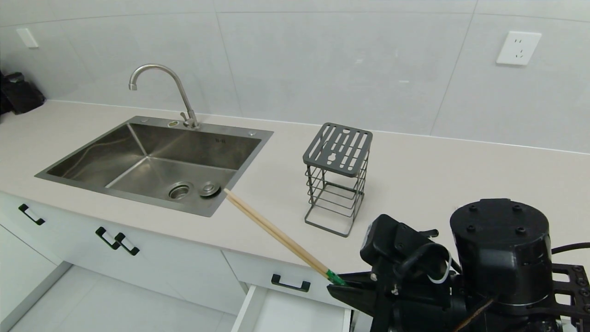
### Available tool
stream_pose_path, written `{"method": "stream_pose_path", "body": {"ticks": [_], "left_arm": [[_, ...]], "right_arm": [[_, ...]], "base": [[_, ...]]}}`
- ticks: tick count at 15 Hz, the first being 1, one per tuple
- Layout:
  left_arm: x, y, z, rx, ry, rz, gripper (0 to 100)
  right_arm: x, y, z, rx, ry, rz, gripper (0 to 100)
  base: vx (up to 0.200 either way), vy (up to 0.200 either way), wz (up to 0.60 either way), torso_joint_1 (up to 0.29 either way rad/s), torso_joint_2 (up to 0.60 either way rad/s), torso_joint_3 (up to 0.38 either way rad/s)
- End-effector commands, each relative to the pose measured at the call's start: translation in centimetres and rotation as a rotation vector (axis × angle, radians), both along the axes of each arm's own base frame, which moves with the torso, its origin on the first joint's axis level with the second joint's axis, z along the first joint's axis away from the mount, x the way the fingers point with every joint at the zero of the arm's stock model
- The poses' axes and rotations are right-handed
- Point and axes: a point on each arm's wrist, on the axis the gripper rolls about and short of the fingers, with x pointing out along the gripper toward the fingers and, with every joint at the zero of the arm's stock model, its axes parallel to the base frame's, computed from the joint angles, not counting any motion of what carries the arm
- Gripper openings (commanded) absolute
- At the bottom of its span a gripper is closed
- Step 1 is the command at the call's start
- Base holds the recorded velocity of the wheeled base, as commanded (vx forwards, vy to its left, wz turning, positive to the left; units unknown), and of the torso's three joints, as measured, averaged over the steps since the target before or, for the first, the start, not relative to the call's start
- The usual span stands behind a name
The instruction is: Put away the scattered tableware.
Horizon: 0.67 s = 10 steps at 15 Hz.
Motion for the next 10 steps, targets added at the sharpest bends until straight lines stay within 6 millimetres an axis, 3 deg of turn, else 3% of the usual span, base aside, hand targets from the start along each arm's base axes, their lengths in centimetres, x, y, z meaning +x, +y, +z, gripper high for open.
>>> {"method": "stream_pose_path", "body": {"ticks": [1,10], "left_arm": [[0.0,0.0,-0.01,0.0,0.001,0.001,100],[0.0,0.0,-0.01,0.0,0.001,0.001,100]], "right_arm": [[0.3,0.49,-0.04,-0.001,0.0,0.002,0],[0.25,0.6,-0.55,-0.055,-0.063,0.05,0]], "base": [[0.0,0.0,0.0,-0.119,0.22,0.124],[0.0,0.0,0.0,-0.101,0.2,0.099]]}}
